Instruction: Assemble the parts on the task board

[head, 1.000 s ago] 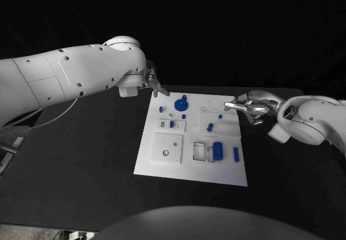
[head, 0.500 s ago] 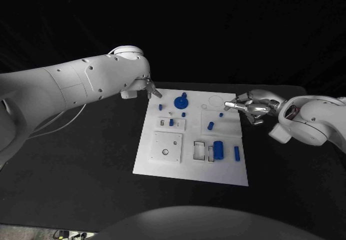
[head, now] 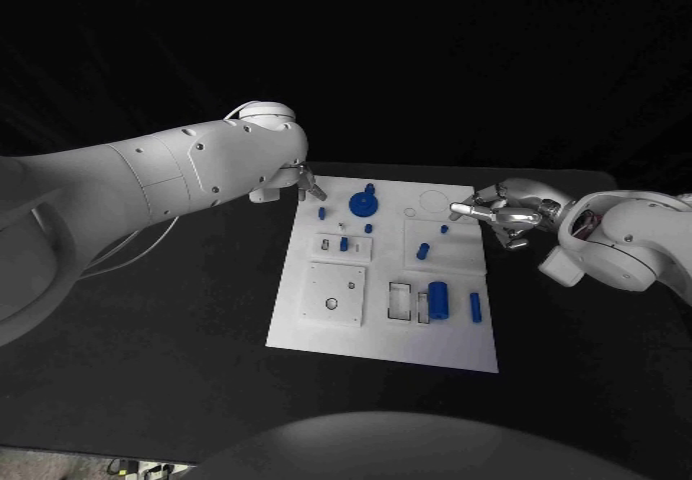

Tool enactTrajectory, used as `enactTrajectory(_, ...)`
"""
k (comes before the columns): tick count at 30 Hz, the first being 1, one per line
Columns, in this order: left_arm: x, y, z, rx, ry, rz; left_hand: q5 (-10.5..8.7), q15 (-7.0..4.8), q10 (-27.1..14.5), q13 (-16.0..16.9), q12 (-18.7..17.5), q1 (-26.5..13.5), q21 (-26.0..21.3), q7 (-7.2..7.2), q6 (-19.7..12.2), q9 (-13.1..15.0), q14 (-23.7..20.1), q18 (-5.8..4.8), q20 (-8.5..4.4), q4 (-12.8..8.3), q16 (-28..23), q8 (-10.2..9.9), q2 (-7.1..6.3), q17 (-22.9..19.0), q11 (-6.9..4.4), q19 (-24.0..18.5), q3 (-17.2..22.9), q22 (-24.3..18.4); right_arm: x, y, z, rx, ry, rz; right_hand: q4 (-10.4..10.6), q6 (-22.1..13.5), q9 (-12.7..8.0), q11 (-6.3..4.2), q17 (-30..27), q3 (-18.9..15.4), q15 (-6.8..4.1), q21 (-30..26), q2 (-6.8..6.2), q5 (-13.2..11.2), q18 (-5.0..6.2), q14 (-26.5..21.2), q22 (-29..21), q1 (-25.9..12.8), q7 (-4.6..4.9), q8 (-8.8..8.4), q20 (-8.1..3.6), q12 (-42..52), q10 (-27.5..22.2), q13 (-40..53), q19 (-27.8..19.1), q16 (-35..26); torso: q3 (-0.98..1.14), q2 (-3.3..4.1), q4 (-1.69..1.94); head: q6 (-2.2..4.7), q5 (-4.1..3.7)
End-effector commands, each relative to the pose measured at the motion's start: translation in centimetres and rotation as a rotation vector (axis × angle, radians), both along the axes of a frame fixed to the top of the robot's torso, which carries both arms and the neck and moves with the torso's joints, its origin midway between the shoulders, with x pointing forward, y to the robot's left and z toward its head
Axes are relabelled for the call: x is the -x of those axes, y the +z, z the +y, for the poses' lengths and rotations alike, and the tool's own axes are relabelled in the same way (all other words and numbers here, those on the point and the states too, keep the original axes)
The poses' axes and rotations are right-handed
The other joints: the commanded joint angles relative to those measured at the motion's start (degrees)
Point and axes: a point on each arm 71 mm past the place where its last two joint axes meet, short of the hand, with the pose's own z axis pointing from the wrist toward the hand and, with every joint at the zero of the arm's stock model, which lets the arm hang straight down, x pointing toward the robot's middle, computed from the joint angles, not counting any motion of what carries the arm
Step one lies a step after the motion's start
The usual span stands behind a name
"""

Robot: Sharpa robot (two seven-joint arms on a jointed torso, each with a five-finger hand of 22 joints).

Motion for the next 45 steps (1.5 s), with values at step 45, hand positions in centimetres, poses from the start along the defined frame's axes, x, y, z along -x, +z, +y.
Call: enactTrajectory(45, 1.2, -1.7, -1.3, 0.062, -0.052, 0.072, -1.02, -0.06, 5.86, 15.05, 0.02, 0.86, -1.64, 0.20, -0.28, 0.14, 6.03, 0.72, -0.14, -0.22, 0.14, -0.71, 0.65, 15.09, -0.11, -0.25, -0.41, 9.99, -0.4, -0.3, 0.2, 0.007, 0.020, 0.007, -0.16, 0.15, -0.09, 0.52, 10.49, -0.33, 0.28, -0.34, 0.17, 0.27, 0.72, 2.19, 8.90, -0.05, 0.10, 0.01, 0.05, 0.21, 5.96, 14.96, -0.34, -0.24, 0.00, -0.02, 0.02, 0.01, -0.12)
